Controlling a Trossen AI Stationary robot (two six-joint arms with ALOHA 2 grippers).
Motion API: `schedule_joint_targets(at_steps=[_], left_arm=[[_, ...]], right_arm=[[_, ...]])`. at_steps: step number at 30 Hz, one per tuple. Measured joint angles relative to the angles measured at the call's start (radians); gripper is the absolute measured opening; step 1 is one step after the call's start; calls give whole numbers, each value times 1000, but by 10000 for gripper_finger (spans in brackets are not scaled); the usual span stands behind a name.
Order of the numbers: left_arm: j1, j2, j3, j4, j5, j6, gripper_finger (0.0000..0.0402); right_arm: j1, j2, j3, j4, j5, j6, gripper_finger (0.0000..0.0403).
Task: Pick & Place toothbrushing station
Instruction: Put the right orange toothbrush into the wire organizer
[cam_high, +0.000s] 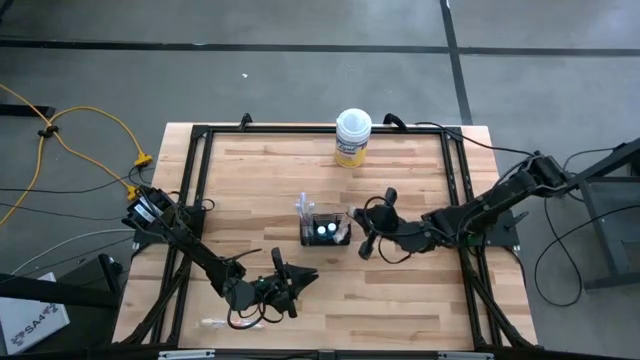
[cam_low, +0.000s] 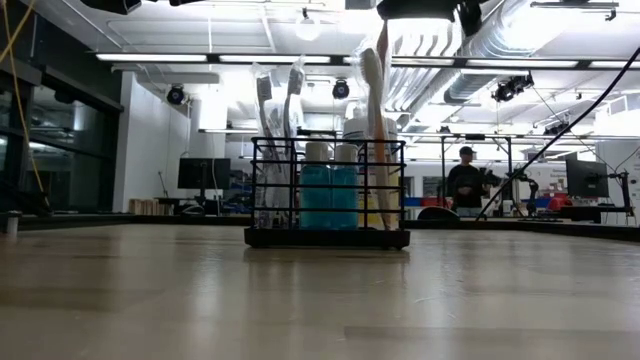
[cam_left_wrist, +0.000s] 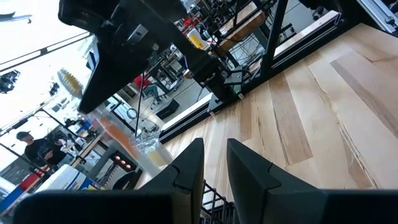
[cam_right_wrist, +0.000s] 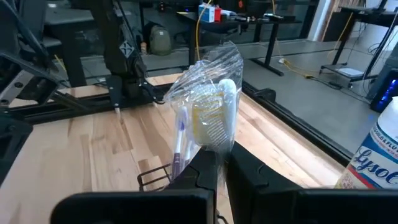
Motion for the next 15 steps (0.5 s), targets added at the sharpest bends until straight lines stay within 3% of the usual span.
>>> schedule_joint_targets(at_steps=[15], left_arm=[[0, 0, 0, 0, 0, 0, 63]], right_arm=[[-6, 0, 0, -98, 8, 88, 5]])
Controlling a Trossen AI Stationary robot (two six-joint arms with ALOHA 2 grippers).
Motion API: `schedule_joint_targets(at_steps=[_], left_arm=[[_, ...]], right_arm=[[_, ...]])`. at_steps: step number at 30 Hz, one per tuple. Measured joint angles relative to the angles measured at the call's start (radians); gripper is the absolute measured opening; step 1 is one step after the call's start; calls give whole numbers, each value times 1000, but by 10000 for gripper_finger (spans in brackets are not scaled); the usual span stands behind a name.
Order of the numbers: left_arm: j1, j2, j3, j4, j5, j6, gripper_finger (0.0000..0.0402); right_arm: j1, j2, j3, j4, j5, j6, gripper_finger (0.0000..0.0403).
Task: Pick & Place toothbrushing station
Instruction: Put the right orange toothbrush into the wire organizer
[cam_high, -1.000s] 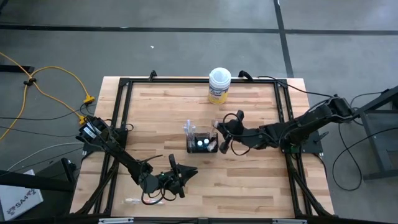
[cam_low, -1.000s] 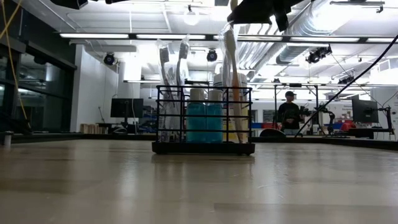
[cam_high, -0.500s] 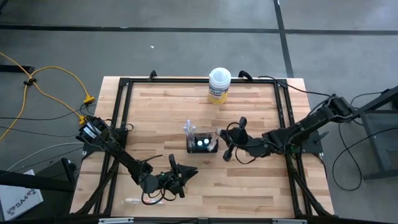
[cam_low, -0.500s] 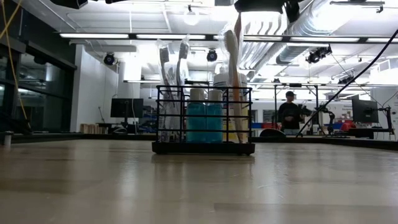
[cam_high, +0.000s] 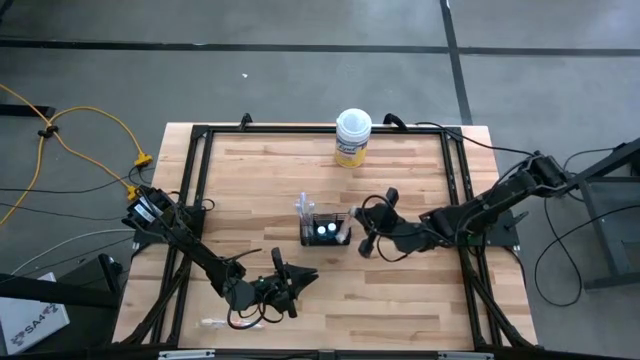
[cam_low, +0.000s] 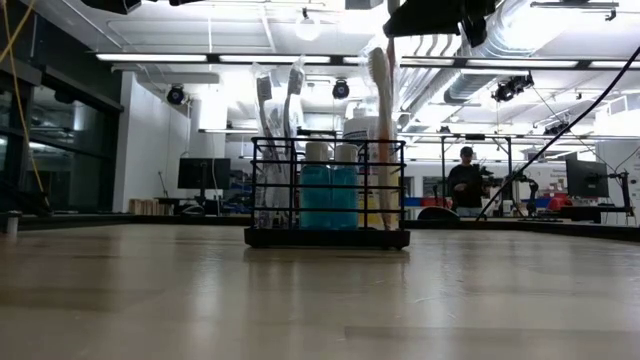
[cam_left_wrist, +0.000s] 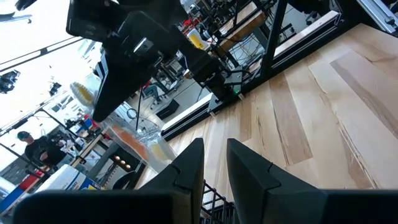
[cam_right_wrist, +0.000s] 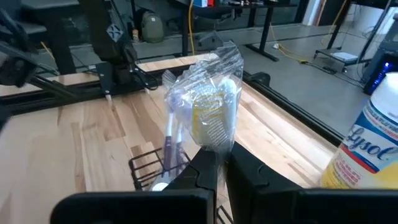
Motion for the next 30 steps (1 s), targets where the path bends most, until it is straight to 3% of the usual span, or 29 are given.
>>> schedule_joint_targets(at_steps=[30], left_arm=[[-5, 0, 0, 3, 24, 0, 63]], right_arm=[[-54, 151, -1, 15, -52, 116, 10]])
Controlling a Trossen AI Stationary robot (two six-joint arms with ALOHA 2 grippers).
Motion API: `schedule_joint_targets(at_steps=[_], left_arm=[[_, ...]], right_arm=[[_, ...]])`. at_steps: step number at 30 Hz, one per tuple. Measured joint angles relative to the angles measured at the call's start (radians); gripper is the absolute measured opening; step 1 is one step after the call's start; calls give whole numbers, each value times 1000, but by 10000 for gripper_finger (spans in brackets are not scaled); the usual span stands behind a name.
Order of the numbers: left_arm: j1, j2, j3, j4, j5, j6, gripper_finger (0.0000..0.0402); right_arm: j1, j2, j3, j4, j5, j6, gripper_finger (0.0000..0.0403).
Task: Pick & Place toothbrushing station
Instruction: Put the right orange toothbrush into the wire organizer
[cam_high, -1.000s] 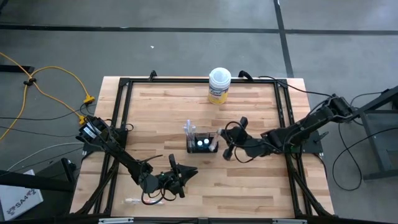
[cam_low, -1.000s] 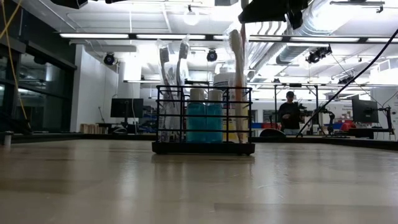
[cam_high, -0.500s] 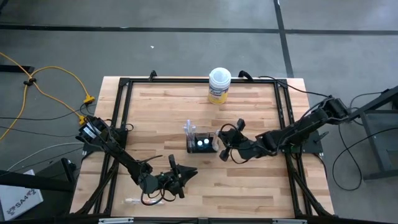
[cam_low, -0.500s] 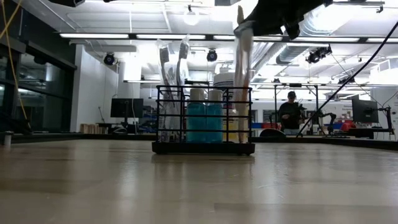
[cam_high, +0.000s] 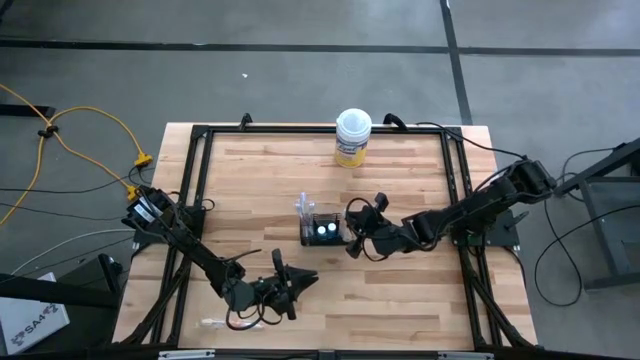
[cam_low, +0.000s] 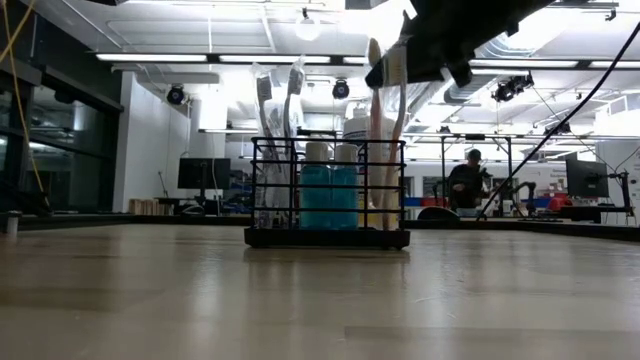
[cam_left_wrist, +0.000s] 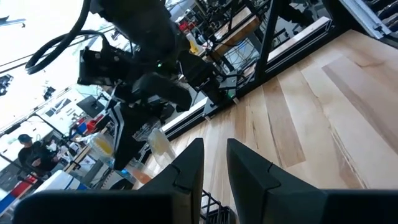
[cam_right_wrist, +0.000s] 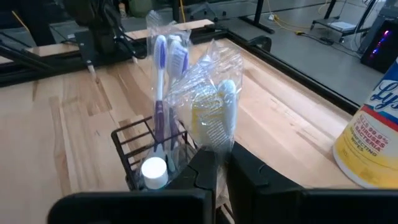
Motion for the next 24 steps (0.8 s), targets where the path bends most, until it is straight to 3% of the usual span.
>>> schedule_joint_targets(at_steps=[8, 24], left_arm=[[0, 0, 0, 0, 3, 0, 63], [0, 0, 0, 0, 3, 0, 63]], right_arm=[[0, 0, 0, 0, -6, 2, 50], [1, -10, 0, 13, -62, 8, 82]])
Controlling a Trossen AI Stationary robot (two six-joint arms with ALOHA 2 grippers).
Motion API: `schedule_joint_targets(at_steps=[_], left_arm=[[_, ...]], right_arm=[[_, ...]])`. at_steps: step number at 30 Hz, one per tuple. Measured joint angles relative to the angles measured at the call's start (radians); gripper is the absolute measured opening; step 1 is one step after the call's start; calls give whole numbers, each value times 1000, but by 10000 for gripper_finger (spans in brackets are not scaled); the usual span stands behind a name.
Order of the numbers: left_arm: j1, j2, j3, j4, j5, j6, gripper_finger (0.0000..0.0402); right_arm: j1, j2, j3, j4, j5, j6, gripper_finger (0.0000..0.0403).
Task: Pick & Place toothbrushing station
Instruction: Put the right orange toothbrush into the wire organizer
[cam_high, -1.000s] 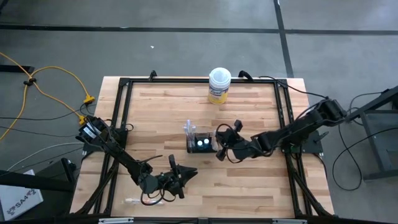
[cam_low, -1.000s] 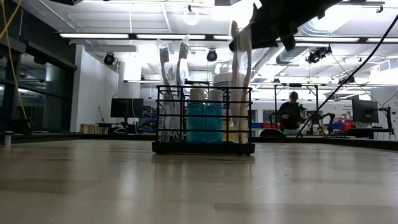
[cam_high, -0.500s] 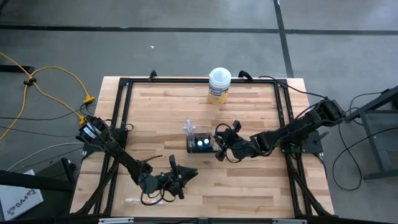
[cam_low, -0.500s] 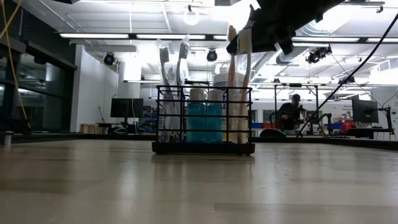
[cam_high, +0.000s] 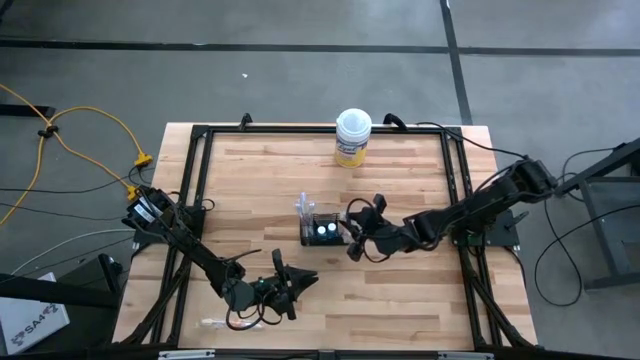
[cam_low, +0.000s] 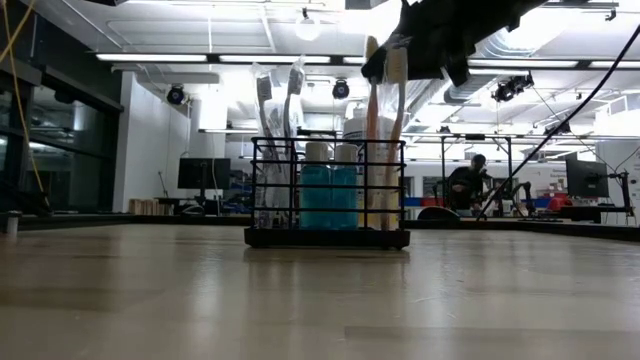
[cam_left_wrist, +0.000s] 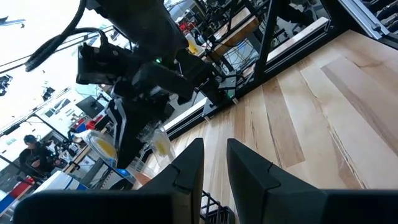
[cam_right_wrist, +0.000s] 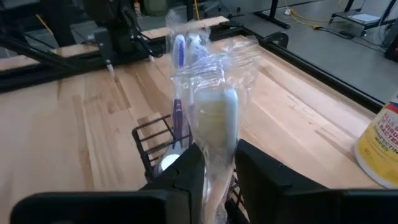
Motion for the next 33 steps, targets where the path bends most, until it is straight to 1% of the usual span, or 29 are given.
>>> schedule_joint_targets(at_steps=[8, 12, 15, 19, 24, 33], left_arm=[[0, 0, 0, 0, 0, 0, 63], [0, 0, 0, 0, 0, 0, 63], [0, 0, 0, 0, 1, 0, 63], [0, 0, 0, 0, 1, 0, 63], [0, 0, 0, 0, 0, 0, 63], [0, 0, 0, 0, 0, 0, 63]], right_arm=[[0, -54, 1, -8, -44, -2, 109], [0, -56, 2, -20, -48, -1, 122], [-1, -56, 2, -54, -57, 39, 129], [-14, -56, 2, -91, -95, 85, 130], [-16, -56, 2, -61, -99, 69, 131], [-18, -56, 2, -59, -99, 64, 131]])
